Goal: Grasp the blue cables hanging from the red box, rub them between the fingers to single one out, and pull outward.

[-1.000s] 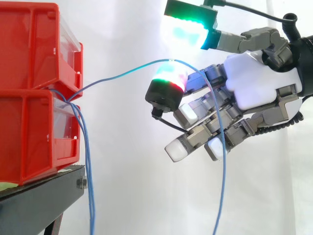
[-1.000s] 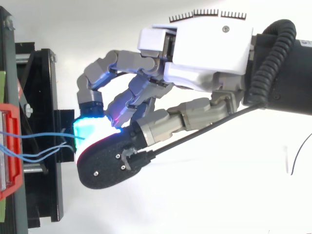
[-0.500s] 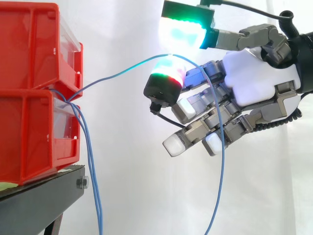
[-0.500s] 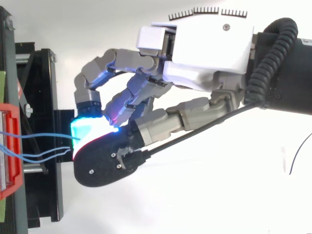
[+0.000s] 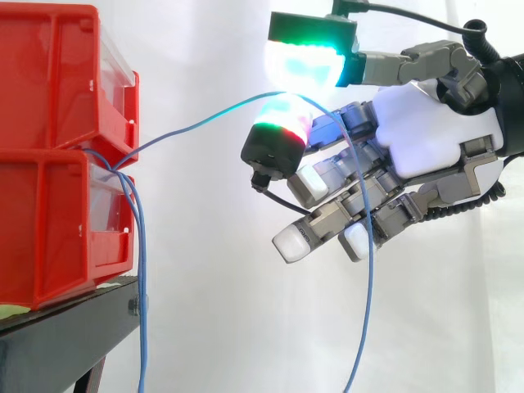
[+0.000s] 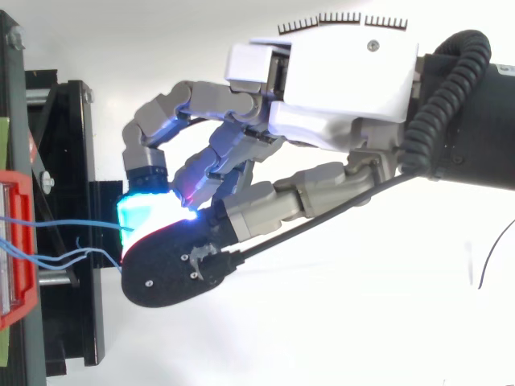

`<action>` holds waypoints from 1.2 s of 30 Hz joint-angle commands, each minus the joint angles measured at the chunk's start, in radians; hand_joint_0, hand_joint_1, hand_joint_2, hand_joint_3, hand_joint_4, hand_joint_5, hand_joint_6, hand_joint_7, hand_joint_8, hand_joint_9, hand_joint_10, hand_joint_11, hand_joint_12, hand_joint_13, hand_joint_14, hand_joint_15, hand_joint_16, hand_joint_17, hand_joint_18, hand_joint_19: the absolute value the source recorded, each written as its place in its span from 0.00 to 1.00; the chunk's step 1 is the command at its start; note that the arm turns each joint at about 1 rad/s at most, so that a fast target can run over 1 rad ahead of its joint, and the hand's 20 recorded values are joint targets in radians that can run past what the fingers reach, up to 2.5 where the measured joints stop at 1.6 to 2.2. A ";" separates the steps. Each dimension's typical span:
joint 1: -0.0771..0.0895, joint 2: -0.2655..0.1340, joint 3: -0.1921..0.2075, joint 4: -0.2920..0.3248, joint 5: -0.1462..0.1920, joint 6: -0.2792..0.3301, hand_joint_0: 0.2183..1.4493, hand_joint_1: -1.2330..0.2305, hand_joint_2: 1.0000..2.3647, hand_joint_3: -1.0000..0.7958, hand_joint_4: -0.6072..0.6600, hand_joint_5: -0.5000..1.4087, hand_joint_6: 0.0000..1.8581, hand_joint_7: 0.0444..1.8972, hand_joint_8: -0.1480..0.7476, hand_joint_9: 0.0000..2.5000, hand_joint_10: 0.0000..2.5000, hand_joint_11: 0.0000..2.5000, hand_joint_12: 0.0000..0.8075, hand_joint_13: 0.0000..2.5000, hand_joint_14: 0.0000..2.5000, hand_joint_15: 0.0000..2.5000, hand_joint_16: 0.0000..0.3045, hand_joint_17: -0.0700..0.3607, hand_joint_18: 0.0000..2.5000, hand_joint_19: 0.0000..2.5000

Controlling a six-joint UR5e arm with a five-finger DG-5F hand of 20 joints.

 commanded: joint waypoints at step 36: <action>0.000 0.000 -0.001 -0.002 0.075 -0.164 0.31 0.29 0.02 0.51 0.49 0.20 0.46 0.63 0.48 0.36 0.01 0.28 0.50 0.20 0.00 0.14 0.19 0.46 0.26 0.21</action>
